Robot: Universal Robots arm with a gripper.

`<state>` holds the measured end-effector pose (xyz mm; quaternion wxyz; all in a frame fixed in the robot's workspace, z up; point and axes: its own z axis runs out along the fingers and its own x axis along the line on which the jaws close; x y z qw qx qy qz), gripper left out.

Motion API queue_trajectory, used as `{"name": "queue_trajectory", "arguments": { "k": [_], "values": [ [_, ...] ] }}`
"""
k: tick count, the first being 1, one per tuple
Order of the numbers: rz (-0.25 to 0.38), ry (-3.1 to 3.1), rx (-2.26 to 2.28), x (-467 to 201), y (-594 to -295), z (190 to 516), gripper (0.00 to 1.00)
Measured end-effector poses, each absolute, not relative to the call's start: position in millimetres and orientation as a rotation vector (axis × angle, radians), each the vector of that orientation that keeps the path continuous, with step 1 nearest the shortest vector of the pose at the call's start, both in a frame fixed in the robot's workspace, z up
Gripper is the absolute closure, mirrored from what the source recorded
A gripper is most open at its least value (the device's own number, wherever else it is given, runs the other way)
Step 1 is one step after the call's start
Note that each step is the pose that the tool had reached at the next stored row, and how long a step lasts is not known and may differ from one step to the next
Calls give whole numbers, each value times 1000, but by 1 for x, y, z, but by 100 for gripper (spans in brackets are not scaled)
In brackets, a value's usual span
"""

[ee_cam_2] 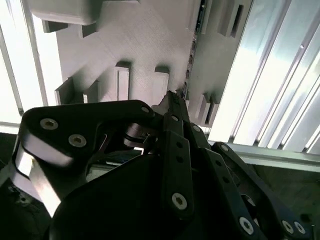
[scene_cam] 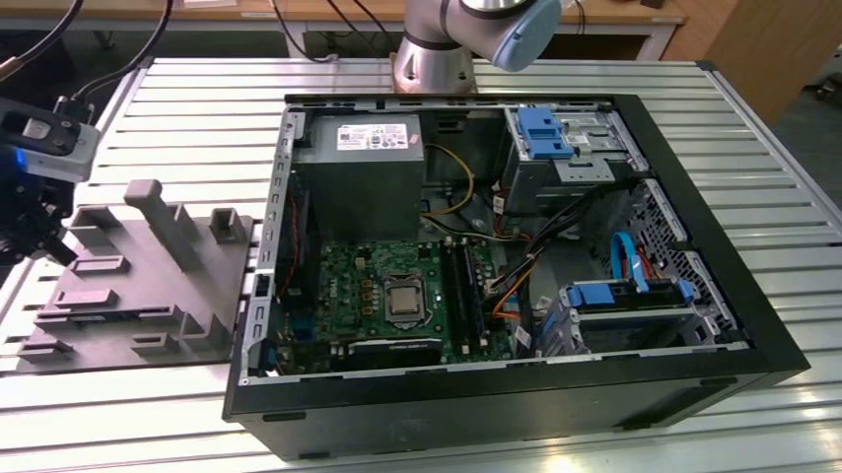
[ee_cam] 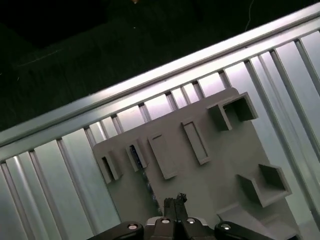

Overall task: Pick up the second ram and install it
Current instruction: 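Pick up the second ram and move it above second insertion slot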

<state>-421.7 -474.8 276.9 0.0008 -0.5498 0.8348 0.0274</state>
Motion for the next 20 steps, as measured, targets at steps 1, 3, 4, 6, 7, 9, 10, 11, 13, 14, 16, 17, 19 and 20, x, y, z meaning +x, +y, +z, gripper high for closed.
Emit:
{"name": "queue_trajectory", "arguments": {
  "k": [1, 3, 4, 6, 7, 9, 10, 11, 13, 14, 16, 17, 19, 20],
  "values": [
    [86, 2606, -1750, -422, -475, 276, 90],
    [86, 2575, -1797, -422, -475, 276, 90],
    [86, 2559, -1821, -422, -475, 275, 90],
    [86, 2526, -1868, -422, -475, 275, 90],
    [86, 2509, -1891, -422, -475, 274, 90],
    [86, 2475, -1938, -422, -475, 274, 90],
    [86, 2458, -1960, -422, -475, 273, 90],
    [86, 2441, -1983, -422, -475, 273, 90],
    [86, 2404, -2028, -422, -475, 272, 90],
    [86, 2387, -2048, -422, -475, 271, 90],
    [85, 2360, -2081, -422, -475, 270, 90],
    [84, 2348, -2094, -422, -475, 269, 90],
    [81, 2337, -2105, -422, -475, 268, 90],
    [79, 2336, -2106, -422, -475, 268, 90]
  ]
}}
